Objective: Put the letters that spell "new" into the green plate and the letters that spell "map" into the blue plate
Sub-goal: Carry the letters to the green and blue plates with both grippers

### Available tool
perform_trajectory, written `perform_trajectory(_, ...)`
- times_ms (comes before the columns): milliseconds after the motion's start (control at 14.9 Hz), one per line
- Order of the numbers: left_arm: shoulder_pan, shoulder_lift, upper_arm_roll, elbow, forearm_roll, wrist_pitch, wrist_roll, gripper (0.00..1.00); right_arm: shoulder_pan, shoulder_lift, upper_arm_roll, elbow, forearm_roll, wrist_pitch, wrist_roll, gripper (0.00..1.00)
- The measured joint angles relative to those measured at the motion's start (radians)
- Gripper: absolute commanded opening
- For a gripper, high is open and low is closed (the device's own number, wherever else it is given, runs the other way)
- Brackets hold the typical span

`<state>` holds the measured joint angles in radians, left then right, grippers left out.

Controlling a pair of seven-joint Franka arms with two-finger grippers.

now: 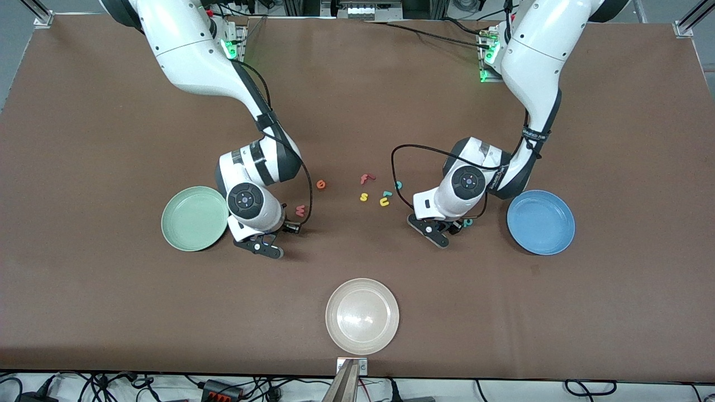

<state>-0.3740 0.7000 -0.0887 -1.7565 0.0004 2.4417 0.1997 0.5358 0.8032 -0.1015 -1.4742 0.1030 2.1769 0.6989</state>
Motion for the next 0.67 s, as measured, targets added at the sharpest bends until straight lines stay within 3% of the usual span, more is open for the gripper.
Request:
perform_trajectory(201, 0.0, -0.004, 0.0, 0.001, 0.0, 0.0, 0.001, 0.02, 0.0, 0.008, 0.0, 0.0, 0.0, 0.005, 0.001, 0.6)
perform_trajectory(468, 0.003, -0.016, 0.011, 0.002, 0.0, -0.017, 0.001, 0.02, 0.002, 0.018, 0.0, 0.0, 0.0, 0.017, 0.026, 0.59)
perform_trajectory(669, 0.024, -0.07, 0.026, 0.012, 0.0, -0.131, 0.001, 0.02, 0.016, 0.019, 0.0, 0.0, 0.0, 0.017, 0.036, 0.52)
